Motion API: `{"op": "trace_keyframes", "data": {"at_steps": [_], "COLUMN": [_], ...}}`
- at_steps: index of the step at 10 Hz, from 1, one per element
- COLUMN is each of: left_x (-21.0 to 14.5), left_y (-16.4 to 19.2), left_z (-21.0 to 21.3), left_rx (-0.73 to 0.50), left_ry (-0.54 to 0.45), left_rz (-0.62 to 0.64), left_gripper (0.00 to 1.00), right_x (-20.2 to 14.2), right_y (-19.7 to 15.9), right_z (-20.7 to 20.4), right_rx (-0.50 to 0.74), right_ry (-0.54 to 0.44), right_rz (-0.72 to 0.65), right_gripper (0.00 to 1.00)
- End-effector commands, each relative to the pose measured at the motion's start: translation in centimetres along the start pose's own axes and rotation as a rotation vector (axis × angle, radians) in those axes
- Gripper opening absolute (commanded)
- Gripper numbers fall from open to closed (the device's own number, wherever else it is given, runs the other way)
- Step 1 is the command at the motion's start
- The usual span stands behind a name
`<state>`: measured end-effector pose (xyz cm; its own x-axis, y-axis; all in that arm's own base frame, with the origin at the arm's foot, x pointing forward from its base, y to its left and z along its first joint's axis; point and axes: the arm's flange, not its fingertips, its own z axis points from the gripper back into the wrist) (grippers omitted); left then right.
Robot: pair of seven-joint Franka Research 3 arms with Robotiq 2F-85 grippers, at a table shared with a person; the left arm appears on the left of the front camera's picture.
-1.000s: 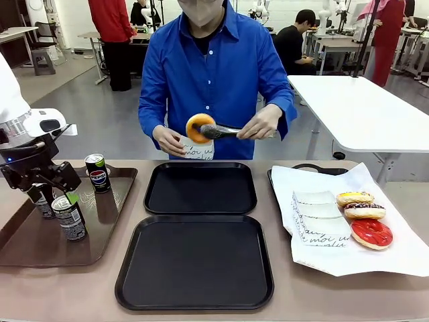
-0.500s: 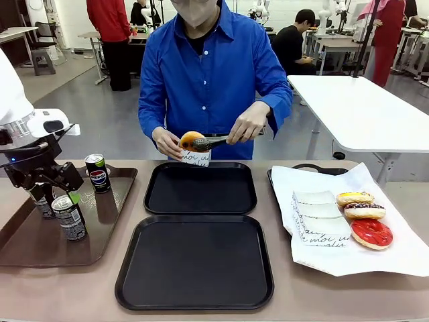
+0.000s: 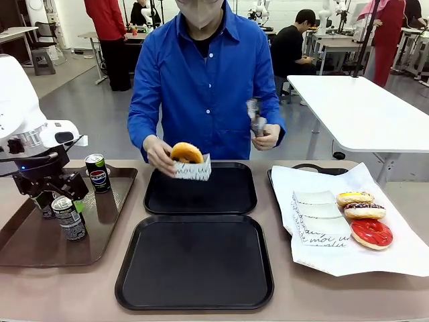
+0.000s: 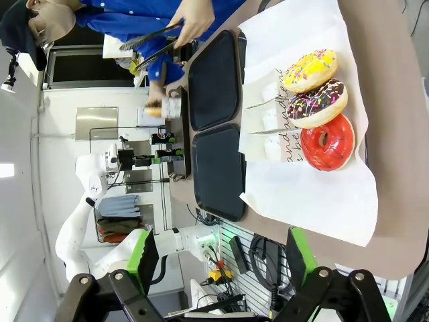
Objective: Set up donuts and drinks on trays.
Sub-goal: Pick up one Pepsi coke and place it on the Flat Tray.
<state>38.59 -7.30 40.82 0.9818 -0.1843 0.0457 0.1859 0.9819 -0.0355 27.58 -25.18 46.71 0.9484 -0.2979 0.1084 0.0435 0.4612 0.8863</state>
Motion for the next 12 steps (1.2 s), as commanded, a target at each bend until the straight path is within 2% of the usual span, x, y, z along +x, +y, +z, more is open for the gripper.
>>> {"op": "trace_keyframes", "data": {"at_steps": [1, 4, 7, 9, 12], "left_x": [0.4, 1.4, 1.4, 1.6, 1.8], "left_y": [-0.6, -0.8, -0.7, -0.6, 0.0], "left_z": [-1.2, -1.7, -2.6, -2.7, -2.7], "left_rx": [0.037, 0.095, 0.116, 0.095, 0.045], "left_ry": [-0.028, -0.064, -0.052, -0.004, -0.009], "left_rz": [0.055, 0.056, 0.069, 0.070, 0.096], "left_gripper": [1.00, 1.00, 1.00, 1.00, 1.00], "right_x": [-0.1, -0.1, -0.1, -0.1, -0.1], "right_y": [-0.1, -0.1, -0.1, -0.1, -0.1], "right_z": [0.1, 0.1, 0.1, 0.1, 0.1], "right_rx": [0.005, 0.005, 0.005, 0.005, 0.005], "right_ry": [0.003, 0.003, 0.003, 0.003, 0.003], "right_rz": [-0.001, -0.001, -0.001, -0.001, -0.001], "right_gripper": [1.00, 1.00, 1.00, 1.00, 1.00]}}
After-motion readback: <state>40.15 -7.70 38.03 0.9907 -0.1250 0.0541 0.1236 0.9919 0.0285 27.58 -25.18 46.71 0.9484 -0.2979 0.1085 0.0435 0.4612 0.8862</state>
